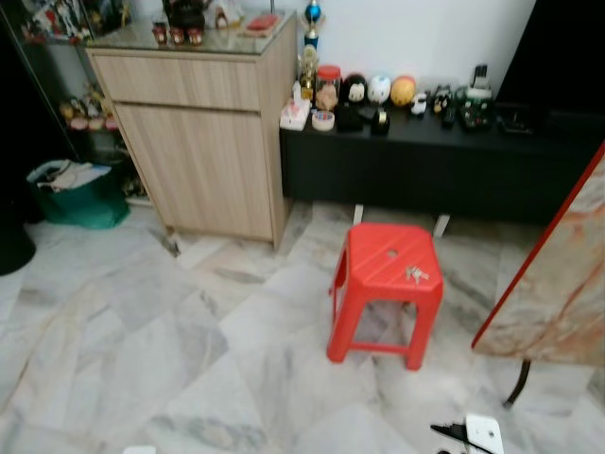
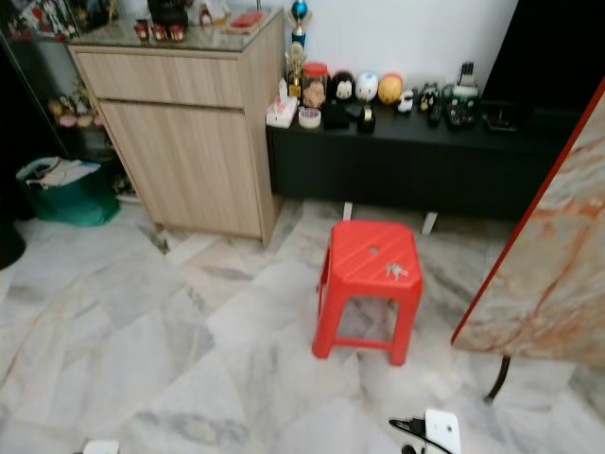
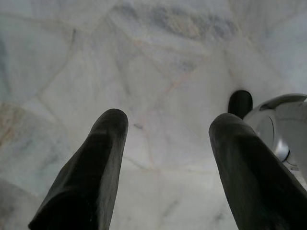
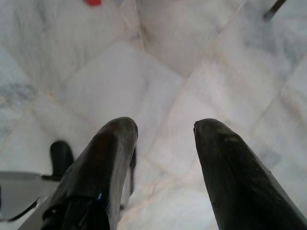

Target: Hang keys on a hook

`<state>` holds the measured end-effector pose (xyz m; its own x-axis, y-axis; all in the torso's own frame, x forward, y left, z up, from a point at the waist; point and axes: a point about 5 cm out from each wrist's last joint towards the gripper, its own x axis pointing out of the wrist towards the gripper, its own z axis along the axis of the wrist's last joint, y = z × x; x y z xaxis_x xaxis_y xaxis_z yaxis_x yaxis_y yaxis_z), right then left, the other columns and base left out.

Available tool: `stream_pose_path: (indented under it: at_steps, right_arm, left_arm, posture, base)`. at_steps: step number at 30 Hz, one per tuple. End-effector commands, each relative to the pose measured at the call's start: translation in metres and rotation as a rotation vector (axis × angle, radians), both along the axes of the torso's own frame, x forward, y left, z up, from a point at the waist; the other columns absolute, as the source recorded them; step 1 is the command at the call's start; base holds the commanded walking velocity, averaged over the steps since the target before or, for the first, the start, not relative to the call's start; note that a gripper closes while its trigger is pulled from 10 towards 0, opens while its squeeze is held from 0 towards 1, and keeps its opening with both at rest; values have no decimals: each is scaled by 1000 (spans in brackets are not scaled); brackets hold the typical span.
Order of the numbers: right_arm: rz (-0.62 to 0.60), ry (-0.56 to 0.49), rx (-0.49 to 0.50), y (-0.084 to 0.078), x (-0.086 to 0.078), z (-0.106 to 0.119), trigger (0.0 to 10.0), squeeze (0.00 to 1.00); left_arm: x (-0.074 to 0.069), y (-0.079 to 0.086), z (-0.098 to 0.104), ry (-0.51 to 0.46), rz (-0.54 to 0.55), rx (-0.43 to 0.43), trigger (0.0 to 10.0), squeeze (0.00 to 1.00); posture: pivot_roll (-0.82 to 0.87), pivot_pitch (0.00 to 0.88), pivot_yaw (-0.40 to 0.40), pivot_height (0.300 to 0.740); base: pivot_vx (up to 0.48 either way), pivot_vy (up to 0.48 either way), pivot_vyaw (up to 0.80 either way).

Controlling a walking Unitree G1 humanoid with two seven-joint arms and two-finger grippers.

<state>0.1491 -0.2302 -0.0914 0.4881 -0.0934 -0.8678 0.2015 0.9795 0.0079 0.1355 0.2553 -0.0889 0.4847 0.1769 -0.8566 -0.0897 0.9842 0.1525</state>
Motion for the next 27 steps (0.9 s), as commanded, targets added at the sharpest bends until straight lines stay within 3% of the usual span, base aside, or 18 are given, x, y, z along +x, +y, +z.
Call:
stream_pose_path:
  at_steps: [1,12,27]
  right_arm:
    - [-4,-8,-11,-4,3,2,10000,0]
    - [-7,-8,-11,-4,3,2,10000,0]
    - [-9,-10,-9,-3,4,2,10000,0]
  left_arm:
    - [0,-1,0,-4,5,-8,10000,0]
    - [0,-1,0,0,-3,-6,10000,0]
    - [1,-1,0,-11,7,-15,10000,0]
  posture:
    - [29,0,-8,740]
    - [32,0,-9,740]
    - [35,0,-8,740]
  base:
    - [0,0,0]
    - [0,0,0]
    - [330,0,0]
